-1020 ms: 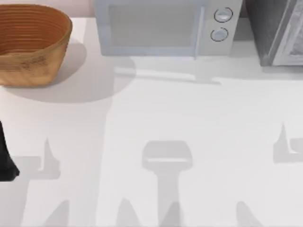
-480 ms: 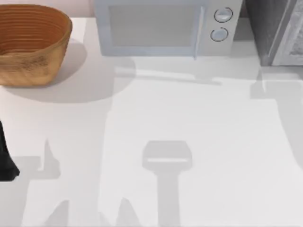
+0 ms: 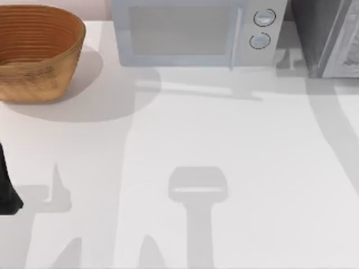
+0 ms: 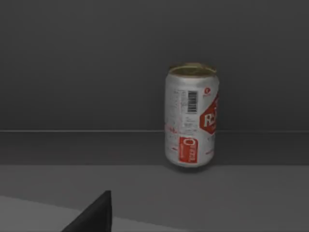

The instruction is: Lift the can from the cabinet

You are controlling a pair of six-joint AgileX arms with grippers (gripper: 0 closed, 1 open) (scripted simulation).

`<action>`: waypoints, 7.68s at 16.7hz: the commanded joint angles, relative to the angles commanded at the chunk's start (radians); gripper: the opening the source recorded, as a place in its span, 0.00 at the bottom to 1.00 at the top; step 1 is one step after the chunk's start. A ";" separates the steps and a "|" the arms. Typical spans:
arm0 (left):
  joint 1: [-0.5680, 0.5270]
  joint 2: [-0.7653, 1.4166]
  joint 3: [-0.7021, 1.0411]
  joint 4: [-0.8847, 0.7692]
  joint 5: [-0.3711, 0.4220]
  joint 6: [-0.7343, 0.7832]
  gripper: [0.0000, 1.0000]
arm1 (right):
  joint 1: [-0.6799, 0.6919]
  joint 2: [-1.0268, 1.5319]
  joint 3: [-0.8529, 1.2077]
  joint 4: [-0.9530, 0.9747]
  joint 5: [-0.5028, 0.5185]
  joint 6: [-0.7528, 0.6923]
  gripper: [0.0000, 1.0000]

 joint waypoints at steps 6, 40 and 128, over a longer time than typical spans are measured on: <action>0.000 0.000 0.000 0.000 0.000 0.000 1.00 | 0.005 0.032 0.040 -0.011 0.005 0.000 1.00; 0.000 0.000 0.000 0.000 0.000 0.000 1.00 | -0.058 0.512 0.386 0.132 -0.038 -0.001 0.70; 0.000 0.000 0.000 0.000 0.000 0.000 1.00 | -0.473 0.141 -1.115 1.351 -0.986 0.007 0.00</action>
